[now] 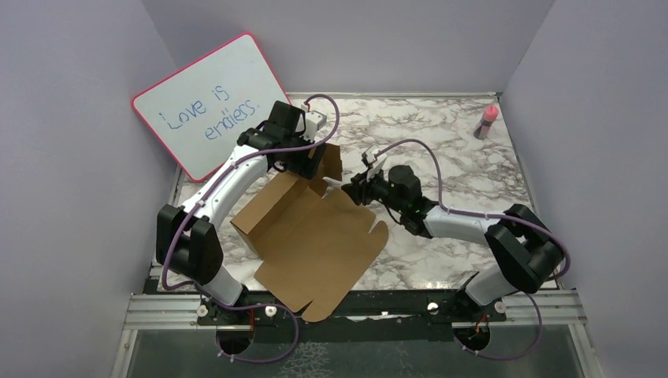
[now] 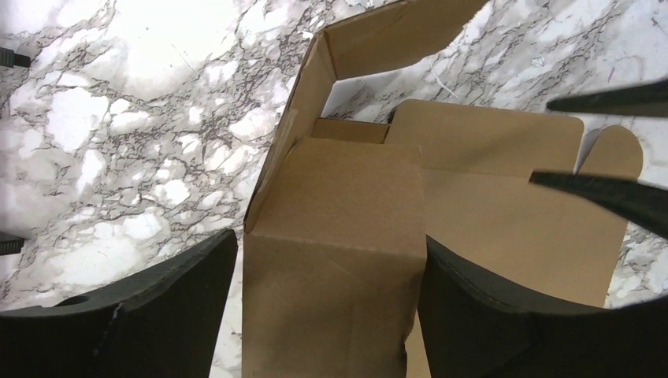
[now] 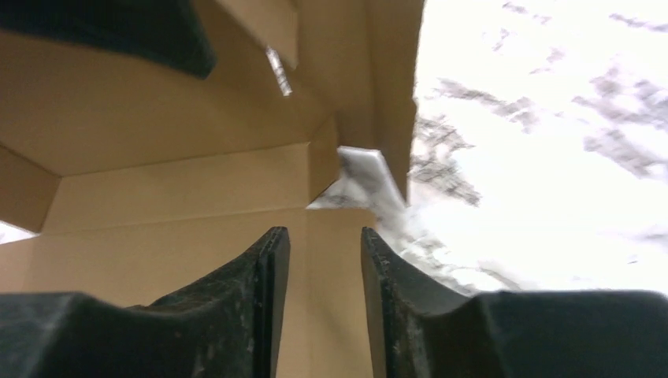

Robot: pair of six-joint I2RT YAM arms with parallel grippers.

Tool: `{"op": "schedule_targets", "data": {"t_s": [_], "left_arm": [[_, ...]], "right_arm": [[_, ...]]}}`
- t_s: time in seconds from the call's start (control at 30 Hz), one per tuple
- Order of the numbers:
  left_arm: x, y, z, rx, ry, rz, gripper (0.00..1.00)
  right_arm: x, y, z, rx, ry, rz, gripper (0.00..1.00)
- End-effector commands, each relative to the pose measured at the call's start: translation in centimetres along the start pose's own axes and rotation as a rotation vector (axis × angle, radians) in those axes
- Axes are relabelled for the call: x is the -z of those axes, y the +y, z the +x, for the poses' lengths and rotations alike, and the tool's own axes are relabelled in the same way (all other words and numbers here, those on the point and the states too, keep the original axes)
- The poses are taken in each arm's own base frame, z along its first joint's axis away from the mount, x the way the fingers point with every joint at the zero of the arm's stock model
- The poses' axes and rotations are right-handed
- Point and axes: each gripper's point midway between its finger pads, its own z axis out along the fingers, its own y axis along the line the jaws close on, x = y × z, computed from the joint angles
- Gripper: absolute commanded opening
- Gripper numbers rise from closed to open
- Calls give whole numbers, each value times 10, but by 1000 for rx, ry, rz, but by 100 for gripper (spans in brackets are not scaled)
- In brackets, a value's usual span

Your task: Fold the paper box

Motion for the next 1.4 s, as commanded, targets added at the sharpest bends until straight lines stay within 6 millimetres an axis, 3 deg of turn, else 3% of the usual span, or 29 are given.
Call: {"op": "schedule_targets", "data": {"t_s": [0.0, 0.03, 0.23, 0.37, 0.47, 0.6, 0.77, 0.93, 1.1, 1.37], "left_arm": [[29, 0, -24, -14, -106, -15, 90], [34, 0, -28, -8, -121, -20, 98], [72, 3, -42, 60, -224, -88, 99], [87, 4, -24, 106, -233, -121, 99], [94, 1, -4, 138, -214, -126, 99], [97, -5, 15, 167, -192, -107, 99], [78, -9, 36, 198, -120, -85, 99], [62, -7, 49, 195, -74, -87, 99], [53, -9, 47, 170, -85, -64, 91], [41, -11, 40, 124, -93, -32, 80]], "right_arm": [[7, -17, -50, 129, -66, -5, 47], [8, -23, -57, 129, -69, -12, 48], [-2, -69, -84, 110, -85, -70, 51], [-22, -97, -84, 102, -82, -102, 52], [-46, -107, -72, 133, -47, -150, 54], [-73, -103, -53, 142, -12, -274, 56], [-89, -90, -34, 138, 19, -434, 60], [-88, -62, -24, 133, 23, -599, 65], [-84, -39, -16, 132, 28, -727, 66], [-70, -26, -11, 140, 41, -814, 66]]}}
